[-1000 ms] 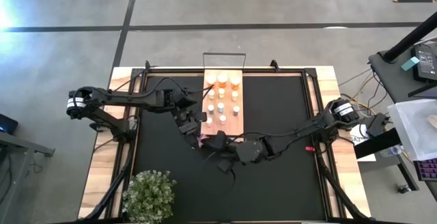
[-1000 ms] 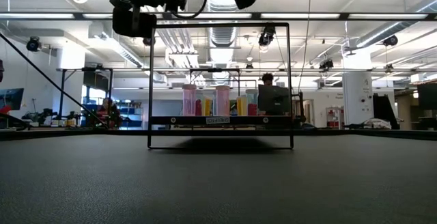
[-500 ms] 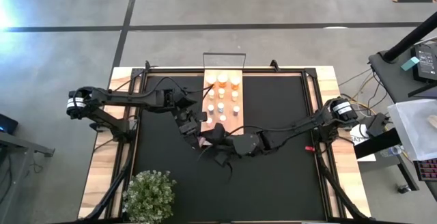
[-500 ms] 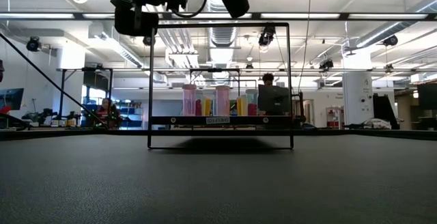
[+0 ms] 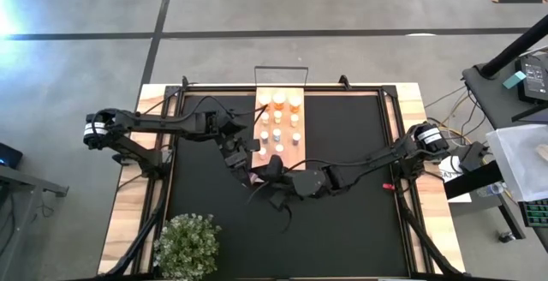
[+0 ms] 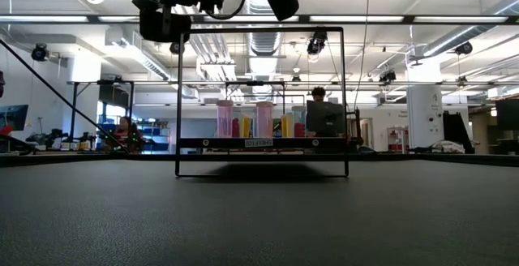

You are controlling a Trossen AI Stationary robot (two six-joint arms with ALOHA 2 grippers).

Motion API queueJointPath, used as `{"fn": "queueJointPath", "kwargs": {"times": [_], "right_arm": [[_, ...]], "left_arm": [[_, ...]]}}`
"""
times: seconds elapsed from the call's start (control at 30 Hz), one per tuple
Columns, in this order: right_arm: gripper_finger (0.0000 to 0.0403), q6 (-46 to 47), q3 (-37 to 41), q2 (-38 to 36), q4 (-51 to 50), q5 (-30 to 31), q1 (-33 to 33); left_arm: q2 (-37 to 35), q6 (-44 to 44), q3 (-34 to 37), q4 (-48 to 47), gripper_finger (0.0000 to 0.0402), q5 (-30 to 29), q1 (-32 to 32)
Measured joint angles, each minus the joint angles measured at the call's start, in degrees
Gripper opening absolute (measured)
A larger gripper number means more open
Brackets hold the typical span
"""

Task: Pick and place medicine bottles onto shelf by color
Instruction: Put the pink medicine bottle on the shelf aligned with the other pink medicine bottles

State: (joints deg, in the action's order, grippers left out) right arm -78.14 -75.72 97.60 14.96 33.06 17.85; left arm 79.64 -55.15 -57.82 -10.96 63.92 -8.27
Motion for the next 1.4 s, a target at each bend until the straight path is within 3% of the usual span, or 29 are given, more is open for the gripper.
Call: {"fn": "queueJointPath", "kwargs": {"times": [0.33,0.8,1.07,1.27,1.4], "right_arm": [[0.0092,2.11,-0.02,0.00,-1.43,1.09,0.00],[0.0091,4.19,-0.02,-1.37,-6.54,4.59,0.00],[0.0091,14.01,-0.02,-7.41,-20.01,6.91,0.00],[0.0091,27.53,-0.01,-15.22,-34.90,7.28,-0.53],[0.0091,39.52,1.35,-21.61,-42.49,0.31,-2.98]], "left_arm": [[0.02,0.23,0.02,1.74,0.0114,-1.23,-0.02],[0.02,0.21,0.02,2.14,0.0164,-4.91,-1.66],[0.02,0.28,0.02,1.95,0.0183,-4.89,-3.10],[0.02,0.54,0.02,1.96,0.0183,-4.56,-4.56],[0.02,3.67,0.02,1.97,0.0183,-4.53,-4.92]]}}
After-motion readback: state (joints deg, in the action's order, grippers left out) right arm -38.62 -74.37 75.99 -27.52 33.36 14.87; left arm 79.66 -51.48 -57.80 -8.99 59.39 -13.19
